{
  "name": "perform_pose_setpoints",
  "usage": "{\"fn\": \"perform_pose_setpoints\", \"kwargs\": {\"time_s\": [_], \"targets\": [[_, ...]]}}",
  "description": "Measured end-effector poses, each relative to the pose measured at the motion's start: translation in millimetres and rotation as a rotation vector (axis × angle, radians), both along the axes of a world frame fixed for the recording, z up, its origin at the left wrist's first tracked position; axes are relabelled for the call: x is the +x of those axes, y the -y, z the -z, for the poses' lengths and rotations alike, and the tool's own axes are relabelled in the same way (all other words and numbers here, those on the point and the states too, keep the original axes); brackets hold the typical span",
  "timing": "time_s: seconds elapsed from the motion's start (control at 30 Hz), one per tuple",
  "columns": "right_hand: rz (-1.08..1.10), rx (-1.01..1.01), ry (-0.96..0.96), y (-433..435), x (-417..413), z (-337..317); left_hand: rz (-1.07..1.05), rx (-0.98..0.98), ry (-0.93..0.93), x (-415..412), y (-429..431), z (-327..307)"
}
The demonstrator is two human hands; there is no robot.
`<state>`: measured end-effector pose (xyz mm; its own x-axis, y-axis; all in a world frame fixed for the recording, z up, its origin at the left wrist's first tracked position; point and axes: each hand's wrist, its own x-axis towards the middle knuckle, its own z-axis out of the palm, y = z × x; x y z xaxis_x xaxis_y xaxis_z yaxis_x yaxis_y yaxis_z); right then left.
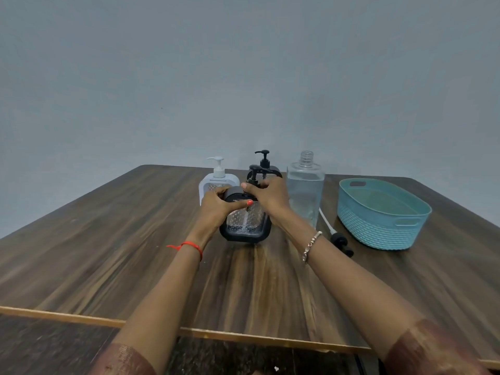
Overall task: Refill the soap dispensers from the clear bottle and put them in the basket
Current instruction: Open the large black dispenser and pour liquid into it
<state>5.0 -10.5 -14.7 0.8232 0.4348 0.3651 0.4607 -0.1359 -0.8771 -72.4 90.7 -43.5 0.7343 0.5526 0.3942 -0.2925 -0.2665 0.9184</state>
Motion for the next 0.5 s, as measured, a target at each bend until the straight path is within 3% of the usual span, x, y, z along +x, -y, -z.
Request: {"fn": "perform_pose_setpoints", "kwargs": {"time_s": [0.37, 0.5], "targets": [[-0.184, 0.018, 0.083, 11, -7, -18, 0.171, -0.066, -0.013, -11, -12, 0], [-0.389, 0.069, 0.065, 20, -6, -24, 0.331, -0.143, 0.02, -16, -18, -1]]}}
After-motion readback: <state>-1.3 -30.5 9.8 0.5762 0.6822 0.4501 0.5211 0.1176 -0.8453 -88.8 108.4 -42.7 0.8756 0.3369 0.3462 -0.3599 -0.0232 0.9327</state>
